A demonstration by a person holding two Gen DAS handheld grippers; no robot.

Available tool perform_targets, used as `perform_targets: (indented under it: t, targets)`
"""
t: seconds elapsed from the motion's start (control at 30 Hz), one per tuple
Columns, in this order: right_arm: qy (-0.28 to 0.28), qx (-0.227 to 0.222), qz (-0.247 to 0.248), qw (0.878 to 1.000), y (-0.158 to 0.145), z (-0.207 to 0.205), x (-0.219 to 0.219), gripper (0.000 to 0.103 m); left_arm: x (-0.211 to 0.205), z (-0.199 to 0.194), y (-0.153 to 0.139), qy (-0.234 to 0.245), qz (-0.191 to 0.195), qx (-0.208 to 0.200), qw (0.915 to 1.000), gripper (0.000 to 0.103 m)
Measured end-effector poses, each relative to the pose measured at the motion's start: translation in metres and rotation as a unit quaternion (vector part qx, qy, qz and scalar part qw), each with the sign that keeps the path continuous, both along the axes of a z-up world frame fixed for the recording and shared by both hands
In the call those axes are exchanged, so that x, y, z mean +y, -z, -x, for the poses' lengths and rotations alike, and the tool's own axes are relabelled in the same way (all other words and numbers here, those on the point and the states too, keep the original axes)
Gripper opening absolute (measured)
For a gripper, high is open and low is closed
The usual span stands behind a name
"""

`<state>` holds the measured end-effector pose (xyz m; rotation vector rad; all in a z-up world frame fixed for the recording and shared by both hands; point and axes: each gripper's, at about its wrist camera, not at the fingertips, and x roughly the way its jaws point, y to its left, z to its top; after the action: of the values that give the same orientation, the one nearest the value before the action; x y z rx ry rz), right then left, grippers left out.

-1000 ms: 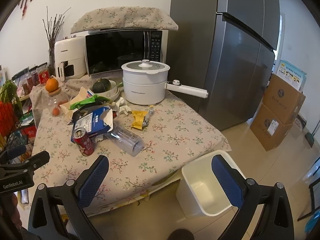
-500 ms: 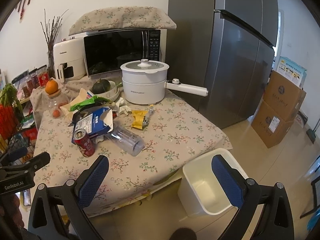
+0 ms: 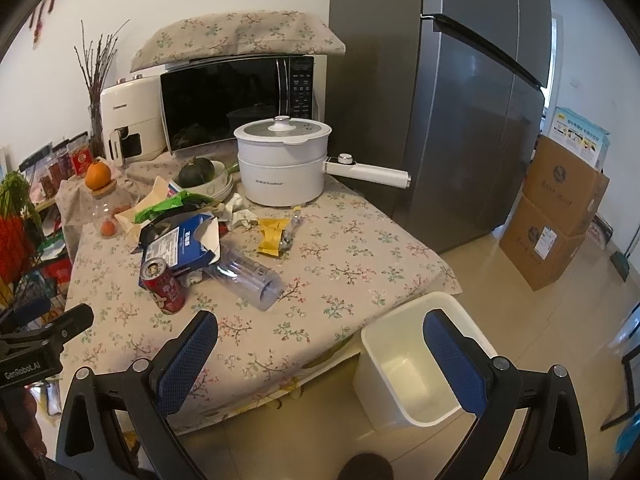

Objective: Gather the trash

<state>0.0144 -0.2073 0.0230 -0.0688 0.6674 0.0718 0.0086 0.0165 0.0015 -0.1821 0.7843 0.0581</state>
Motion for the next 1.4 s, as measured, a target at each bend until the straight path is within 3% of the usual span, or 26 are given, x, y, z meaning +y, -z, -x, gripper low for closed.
perform_targets:
  t: [1.0, 1.4]
  targets:
    - [-0.015, 0.005, 0.007, 1.000, 0.008, -0.010, 0.007, 0.103, 0.003, -0.005, 0.006, 0.004, -0.003, 0.005, 1.0000, 0.103]
    - [-0.018, 0.013, 0.009, 1.000, 0.015, -0.050, 0.007, 0.103, 0.029, -0.035, 0.022, 0.006, -0.009, -0.007, 0.9999, 0.103]
